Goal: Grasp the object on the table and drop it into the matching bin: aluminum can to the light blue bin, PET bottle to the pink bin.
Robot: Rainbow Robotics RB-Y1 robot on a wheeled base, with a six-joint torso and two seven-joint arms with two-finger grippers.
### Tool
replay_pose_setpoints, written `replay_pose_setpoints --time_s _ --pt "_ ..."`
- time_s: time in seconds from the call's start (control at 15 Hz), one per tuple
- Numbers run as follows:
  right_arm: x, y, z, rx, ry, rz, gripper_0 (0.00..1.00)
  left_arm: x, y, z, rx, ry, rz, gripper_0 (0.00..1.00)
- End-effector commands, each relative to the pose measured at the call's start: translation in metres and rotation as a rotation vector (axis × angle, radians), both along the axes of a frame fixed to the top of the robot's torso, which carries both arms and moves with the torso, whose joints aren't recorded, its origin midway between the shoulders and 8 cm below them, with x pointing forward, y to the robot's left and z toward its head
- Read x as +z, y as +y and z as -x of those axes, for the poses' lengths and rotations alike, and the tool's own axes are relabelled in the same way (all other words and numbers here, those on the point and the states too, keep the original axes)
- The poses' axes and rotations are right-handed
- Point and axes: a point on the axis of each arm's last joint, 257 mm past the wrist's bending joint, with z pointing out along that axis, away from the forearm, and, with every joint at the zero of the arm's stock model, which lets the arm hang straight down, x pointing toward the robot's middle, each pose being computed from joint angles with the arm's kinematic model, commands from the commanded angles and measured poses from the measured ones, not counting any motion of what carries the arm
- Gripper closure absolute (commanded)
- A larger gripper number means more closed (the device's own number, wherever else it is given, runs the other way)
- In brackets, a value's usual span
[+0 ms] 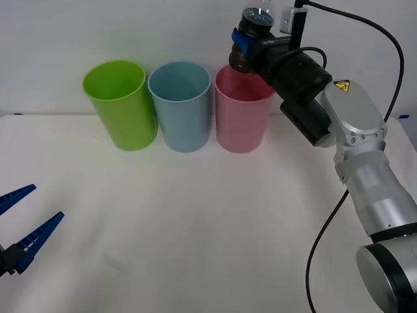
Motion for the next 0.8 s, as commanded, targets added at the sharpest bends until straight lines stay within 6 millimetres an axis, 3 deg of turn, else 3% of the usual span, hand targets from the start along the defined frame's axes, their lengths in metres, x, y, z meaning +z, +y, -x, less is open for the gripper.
replay_pose_setpoints --time_s 0.07,0.53,0.8 --pt "0.0 -0.004 -0.001 -0.007 -0.003 0.005 0.0 0.0 0.0 0.0 0.0 0.0 0.0 0.0" --pt "-0.004 -0.011 0.003 0.007 0.003 0.006 0.0 0.0 0.0 0.0 0.0 0.0 0.0 0.0" --pt "-0.002 -0.022 0.02 0.012 -0.027 0.005 0.0 0.0 0.0 0.0 0.0 0.0 0.0 0.0"
